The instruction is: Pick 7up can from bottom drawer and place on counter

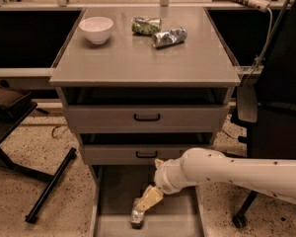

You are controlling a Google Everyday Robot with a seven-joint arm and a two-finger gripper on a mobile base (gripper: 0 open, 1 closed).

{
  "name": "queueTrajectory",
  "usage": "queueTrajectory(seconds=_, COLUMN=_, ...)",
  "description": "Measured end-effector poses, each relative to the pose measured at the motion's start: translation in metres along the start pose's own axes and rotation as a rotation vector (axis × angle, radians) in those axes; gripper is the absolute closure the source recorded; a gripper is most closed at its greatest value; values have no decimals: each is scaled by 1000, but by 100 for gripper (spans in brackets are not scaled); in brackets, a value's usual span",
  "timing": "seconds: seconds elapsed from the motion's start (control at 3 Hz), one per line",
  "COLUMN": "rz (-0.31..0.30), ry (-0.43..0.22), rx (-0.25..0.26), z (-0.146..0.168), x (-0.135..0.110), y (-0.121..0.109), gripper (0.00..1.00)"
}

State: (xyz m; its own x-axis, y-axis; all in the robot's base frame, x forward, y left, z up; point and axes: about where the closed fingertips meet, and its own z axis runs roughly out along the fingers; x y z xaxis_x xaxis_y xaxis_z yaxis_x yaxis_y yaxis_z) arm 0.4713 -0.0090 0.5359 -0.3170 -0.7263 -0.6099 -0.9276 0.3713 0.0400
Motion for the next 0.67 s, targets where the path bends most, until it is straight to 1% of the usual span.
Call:
queueTrajectory(seconds=0.33, rz=-6, ry=-62, rx=-4, z=70, x=-7, y=-7, gripper=0)
queueTrajectory(seconds=0.67, rz=15, ry=-64, rx=38, z=112, x=-7, y=-16, gripper=0)
